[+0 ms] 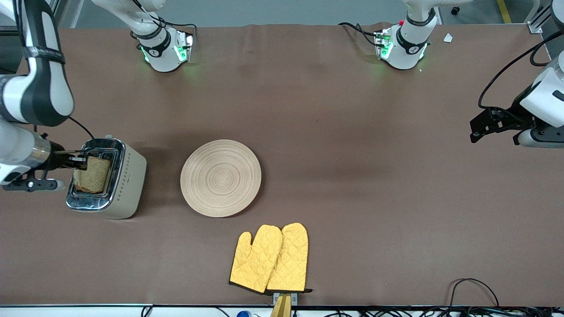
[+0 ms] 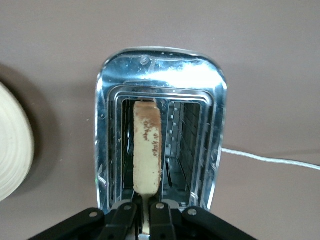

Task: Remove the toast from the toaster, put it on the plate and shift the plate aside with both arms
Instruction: 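Grasp the toast slice with the right gripper and lift it out, then carry the toast with the right gripper over the wooden plate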

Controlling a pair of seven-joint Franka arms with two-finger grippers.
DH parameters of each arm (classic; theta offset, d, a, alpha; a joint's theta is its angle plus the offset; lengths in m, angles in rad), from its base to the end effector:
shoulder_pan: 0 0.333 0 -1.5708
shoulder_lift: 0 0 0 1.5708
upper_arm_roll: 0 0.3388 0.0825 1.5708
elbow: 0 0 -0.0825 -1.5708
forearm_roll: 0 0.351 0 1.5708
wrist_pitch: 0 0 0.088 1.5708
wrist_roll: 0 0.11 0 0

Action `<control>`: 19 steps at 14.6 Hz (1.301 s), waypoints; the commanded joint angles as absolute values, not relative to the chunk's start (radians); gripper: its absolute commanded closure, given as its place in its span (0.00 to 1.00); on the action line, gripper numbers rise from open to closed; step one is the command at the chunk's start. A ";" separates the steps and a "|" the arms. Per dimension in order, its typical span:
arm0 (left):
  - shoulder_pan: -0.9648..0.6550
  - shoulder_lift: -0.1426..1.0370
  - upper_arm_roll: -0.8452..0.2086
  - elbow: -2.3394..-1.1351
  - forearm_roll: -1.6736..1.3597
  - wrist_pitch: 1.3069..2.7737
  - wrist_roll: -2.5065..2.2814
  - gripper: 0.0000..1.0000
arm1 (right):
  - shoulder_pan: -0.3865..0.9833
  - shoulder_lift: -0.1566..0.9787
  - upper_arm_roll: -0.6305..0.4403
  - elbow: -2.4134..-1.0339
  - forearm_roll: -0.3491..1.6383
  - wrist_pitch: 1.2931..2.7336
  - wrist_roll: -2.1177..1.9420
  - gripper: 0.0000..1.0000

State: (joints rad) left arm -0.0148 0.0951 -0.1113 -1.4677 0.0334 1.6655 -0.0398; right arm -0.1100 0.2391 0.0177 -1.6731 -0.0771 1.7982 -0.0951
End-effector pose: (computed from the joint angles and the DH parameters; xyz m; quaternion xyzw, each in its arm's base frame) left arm 0.5597 -0.0639 0.6477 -0.9977 0.0433 -0.0524 0.0071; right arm 0.5905 -0.0623 0.4838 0.9977 0.0121 -0.0599 0.0294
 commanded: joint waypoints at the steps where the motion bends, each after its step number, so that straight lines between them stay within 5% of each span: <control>1: -0.012 0.091 -0.117 -1.470 0.054 1.667 -0.040 0.00 | -0.077 0.235 0.028 -1.522 -0.084 1.639 -0.106 1.00; 3: -0.011 0.091 -0.117 -1.470 0.054 1.667 -0.040 0.00 | -0.022 0.235 0.028 -1.441 -0.077 1.539 -0.109 1.00; 8: -0.009 0.091 -0.117 -1.470 0.054 1.669 -0.038 0.00 | 0.055 0.238 0.026 -1.430 0.060 1.551 -0.069 1.00; 19: -0.009 0.091 -0.117 -1.471 0.054 1.667 -0.037 0.00 | 0.304 0.305 0.025 -1.735 0.259 1.971 0.409 1.00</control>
State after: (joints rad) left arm -0.0124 0.0952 -0.1112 -1.4683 0.0334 1.6655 -0.0398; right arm 0.2790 0.3145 0.0340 -1.7083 0.2242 1.9402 0.3670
